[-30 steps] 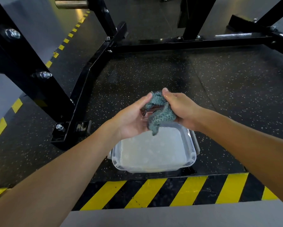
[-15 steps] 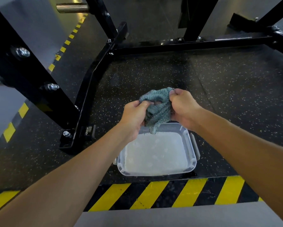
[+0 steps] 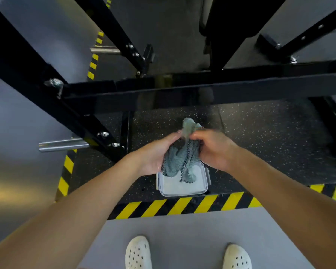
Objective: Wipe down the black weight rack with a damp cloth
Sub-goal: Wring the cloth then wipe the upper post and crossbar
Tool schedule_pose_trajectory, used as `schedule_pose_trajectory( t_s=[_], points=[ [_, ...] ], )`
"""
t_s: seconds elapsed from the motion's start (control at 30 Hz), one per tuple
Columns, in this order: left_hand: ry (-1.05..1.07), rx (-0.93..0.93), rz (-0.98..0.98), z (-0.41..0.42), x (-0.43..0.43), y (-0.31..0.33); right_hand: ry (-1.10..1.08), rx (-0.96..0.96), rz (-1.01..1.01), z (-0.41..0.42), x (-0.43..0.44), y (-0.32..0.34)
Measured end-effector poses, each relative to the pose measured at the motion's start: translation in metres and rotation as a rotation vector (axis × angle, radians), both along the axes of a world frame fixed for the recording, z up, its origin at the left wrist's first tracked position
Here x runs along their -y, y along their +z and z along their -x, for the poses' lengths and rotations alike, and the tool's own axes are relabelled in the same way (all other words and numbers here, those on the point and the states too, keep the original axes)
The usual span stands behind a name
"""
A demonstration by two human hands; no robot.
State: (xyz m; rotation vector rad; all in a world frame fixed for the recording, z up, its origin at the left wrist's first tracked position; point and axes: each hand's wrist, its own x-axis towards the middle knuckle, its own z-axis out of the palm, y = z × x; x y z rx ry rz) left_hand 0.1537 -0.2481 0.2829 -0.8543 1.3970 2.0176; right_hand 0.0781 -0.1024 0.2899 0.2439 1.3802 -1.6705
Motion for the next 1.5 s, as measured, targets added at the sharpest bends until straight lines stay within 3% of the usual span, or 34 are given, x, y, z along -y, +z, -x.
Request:
schedule_pose_trajectory(
  t_s=[0.07,0.17,0.3,0.43,0.53,0.8,0.9,0.97,1.03,1.13,1.23,1.3,1.4,1.5],
  points=[
    [-0.065,-0.003,-0.024,-0.004,-0.003,0.050,0.016,-0.038,-0.005,-0.008,-0.002,0.050],
    [0.015,-0.012,-0.015,-0.009,-0.004,0.124,-0.048,-0.092,-0.104,-0.012,-0.006,0.126],
    [0.042,-0.050,-0.049,-0.015,-0.007,0.218,-0.154,-0.037,-0.138,-0.006,-0.013,0.216],
    [0.033,-0.027,-0.088,-0.013,-0.025,0.301,0.047,-0.120,0.030,-0.003,-0.021,0.303],
    [0.086,-0.037,-0.085,-0.011,-0.035,0.347,0.176,-0.272,0.017,0.002,-0.029,0.357],
    [0.264,-0.340,-0.026,-0.016,-0.042,0.455,0.235,-0.463,-0.037,0.022,-0.047,0.478],
    [0.362,-0.467,0.003,-0.015,-0.036,0.491,0.332,-0.600,-0.166,0.030,-0.048,0.510],
    [0.459,-0.516,0.132,-0.016,-0.027,0.514,0.313,-0.708,-0.262,0.038,-0.048,0.529],
    [0.472,-0.539,0.471,-0.020,-0.015,0.533,0.297,-0.763,-0.311,0.044,-0.046,0.546],
    [0.325,-0.516,1.078,-0.025,0.001,0.559,0.274,-0.879,-0.355,0.050,-0.041,0.571],
    [0.211,-0.539,1.414,-0.027,0.006,0.593,0.268,-1.138,-0.371,0.051,-0.031,0.593],
    [0.209,-0.502,1.520,-0.029,0.008,0.617,0.345,-1.243,-0.362,0.053,-0.021,0.606],
    [0.330,-0.521,1.505,-0.030,0.016,0.649,0.565,-1.348,-0.399,0.049,-0.004,0.625],
    [0.444,-0.552,1.426,-0.028,0.026,0.678,0.696,-1.603,-0.607,0.036,0.021,0.648]
  ],
)
